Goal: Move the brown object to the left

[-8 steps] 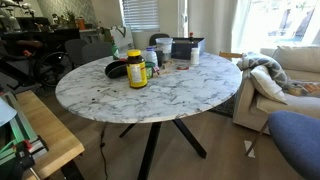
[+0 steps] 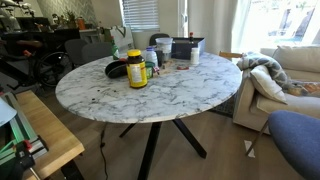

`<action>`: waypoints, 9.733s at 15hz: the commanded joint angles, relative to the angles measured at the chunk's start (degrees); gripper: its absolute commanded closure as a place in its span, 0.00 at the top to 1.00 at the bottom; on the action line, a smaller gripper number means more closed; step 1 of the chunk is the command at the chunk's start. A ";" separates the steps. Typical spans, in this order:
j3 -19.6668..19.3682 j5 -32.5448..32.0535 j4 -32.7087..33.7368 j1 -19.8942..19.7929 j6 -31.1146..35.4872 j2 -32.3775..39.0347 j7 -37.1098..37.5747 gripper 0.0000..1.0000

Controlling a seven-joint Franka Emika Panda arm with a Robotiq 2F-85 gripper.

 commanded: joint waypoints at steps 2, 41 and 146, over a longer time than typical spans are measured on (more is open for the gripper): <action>-0.68 -7.15 0.96 -7.22 14.44 12.02 7.23 1.00; -7.70 7.57 53.18 -23.51 14.82 72.92 -29.30 1.00; 2.59 29.84 25.49 -18.73 15.42 42.64 -90.40 0.18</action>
